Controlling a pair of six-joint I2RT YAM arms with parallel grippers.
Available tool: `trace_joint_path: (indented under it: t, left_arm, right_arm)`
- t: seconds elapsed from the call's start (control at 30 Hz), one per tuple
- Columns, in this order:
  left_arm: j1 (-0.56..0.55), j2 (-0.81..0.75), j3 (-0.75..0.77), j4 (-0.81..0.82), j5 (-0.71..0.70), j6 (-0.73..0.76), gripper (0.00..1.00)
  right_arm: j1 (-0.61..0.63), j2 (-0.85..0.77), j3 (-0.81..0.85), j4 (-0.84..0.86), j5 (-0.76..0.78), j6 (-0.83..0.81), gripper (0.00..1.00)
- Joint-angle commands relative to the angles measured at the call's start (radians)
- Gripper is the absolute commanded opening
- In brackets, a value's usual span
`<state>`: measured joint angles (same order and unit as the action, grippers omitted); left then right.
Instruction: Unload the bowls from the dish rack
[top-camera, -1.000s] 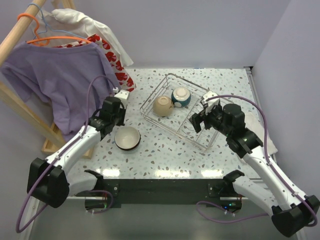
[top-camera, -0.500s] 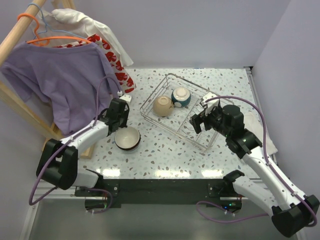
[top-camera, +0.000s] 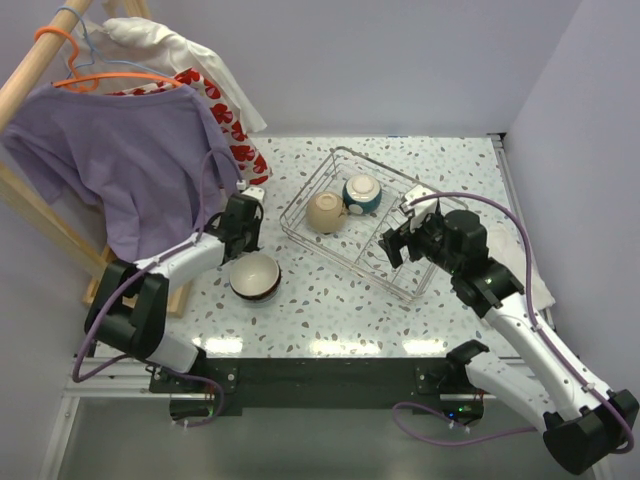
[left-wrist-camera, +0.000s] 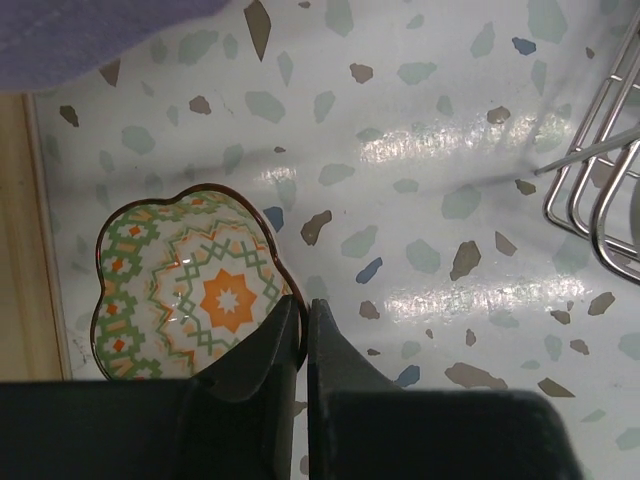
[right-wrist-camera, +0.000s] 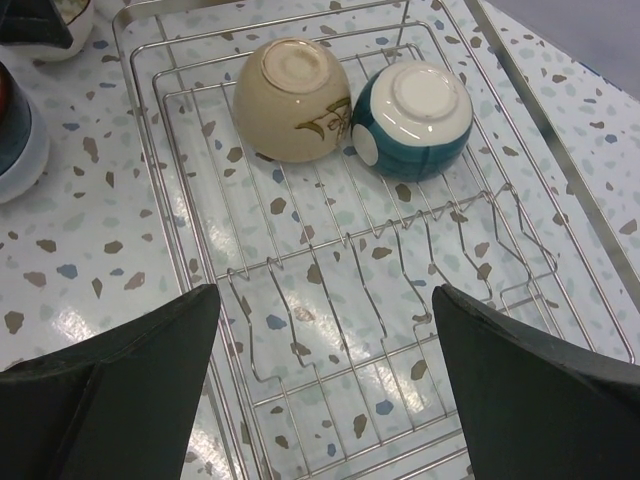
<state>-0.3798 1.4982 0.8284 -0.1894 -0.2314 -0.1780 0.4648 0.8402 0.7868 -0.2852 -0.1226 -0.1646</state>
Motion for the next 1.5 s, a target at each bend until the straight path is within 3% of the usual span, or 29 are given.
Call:
trace_joint_path:
  t: [0.0,0.37,0.47,0.5,0.7,0.77,1.0,1.43,1.47]
  left_arm:
    - [0.001,-0.082,0.005,0.087,-0.049,-0.029,0.11]
    - [0.002,0.046,0.054,0.050,-0.005,-0.058,0.14]
    - [-0.001,0.024,0.049,0.044,-0.005,-0.063,0.23]
    - [-0.001,0.014,0.049,0.047,-0.003,-0.066,0.31]
    - [0.001,-0.105,0.031,0.038,0.010,-0.058,0.57]
    - [-0.002,-0.144,0.025,0.027,0.012,-0.049,0.63]
    - [-0.002,-0.379,-0.008,-0.021,0.018,-0.034,0.84]
    - [-0.004,-0.760,-0.161,-0.062,0.030,-0.023,0.95]
    - [-0.004,-0.801,-0.176,-0.059,0.005,-0.023,1.00]
  right_arm:
    - [0.002,0.003,-0.001,0.023,0.003,-0.009,0.92]
    - [0.002,0.013,-0.003,0.024,-0.003,-0.004,0.92]
    - [0.002,0.017,0.000,0.023,-0.014,0.007,0.92]
    - [0.002,0.019,0.006,0.024,-0.017,0.011,0.92]
    - [0.002,0.048,0.046,0.004,-0.008,0.097,0.92]
    - [0.003,0.059,0.061,0.000,0.006,0.144,0.99]
    - [0.002,0.100,0.118,0.089,0.064,0.313,0.99]
    - [0.000,0.450,0.314,0.190,0.109,0.790,0.99]
    - [0.000,0.468,0.321,0.196,0.119,0.813,0.99]
